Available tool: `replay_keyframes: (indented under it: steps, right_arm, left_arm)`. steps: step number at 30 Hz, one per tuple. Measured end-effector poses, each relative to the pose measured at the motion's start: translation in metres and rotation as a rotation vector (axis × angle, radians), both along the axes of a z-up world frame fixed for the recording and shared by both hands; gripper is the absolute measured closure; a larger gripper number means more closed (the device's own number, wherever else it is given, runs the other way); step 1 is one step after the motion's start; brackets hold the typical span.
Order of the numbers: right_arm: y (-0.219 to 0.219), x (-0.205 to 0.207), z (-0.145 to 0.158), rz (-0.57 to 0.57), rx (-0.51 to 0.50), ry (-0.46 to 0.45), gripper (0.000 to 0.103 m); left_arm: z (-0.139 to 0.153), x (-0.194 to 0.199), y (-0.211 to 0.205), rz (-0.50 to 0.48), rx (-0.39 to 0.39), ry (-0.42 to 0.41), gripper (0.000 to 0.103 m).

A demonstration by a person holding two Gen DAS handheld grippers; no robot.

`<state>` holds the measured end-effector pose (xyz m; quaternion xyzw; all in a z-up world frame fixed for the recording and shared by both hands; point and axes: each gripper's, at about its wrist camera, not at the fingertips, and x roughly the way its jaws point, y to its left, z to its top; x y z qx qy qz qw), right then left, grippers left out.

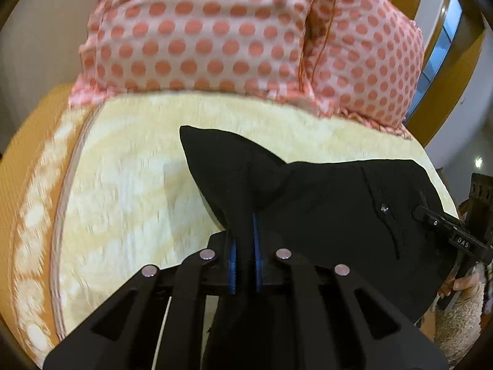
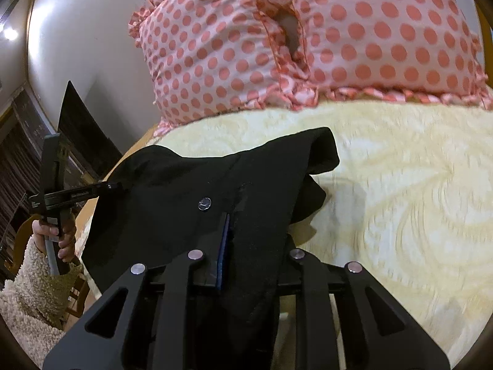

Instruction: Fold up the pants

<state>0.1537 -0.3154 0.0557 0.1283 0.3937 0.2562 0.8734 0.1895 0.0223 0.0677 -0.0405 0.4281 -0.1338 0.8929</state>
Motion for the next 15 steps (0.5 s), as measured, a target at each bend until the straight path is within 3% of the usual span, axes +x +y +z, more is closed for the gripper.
replay_keyframes:
  steps: [6, 8, 11, 12, 13, 14, 15]
  right_arm:
    - [-0.001, 0.060, 0.017, -0.043, 0.006, -0.047, 0.083]
    - [-0.004, 0.085, 0.013, -0.068, 0.002, -0.032, 0.083]
    - [-0.002, 0.109, -0.008, -0.098, -0.049, 0.052, 0.082]
    - [0.003, 0.115, -0.019, -0.114, -0.099, 0.092, 0.080]
    - [0.007, 0.118, -0.027, -0.128, -0.158, 0.116, 0.070]
    - [0.010, 0.118, -0.030, -0.139, -0.191, 0.118, 0.065]
    - [0.012, 0.115, -0.030, -0.156, -0.230, 0.102, 0.052]
  left_arm:
    - [0.024, 0.051, -0.014, 0.023, 0.059, -0.100, 0.095]
    - [0.018, 0.072, -0.011, 0.047, 0.056, -0.079, 0.095]
    - [-0.009, 0.102, -0.006, 0.079, 0.077, 0.018, 0.092]
    - [-0.021, 0.108, -0.005, 0.099, 0.091, 0.046, 0.086]
    - [-0.031, 0.112, -0.005, 0.115, 0.120, 0.071, 0.080]
    - [-0.037, 0.114, -0.004, 0.128, 0.140, 0.083, 0.062]
    - [-0.042, 0.115, -0.002, 0.167, 0.174, 0.084, 0.044]
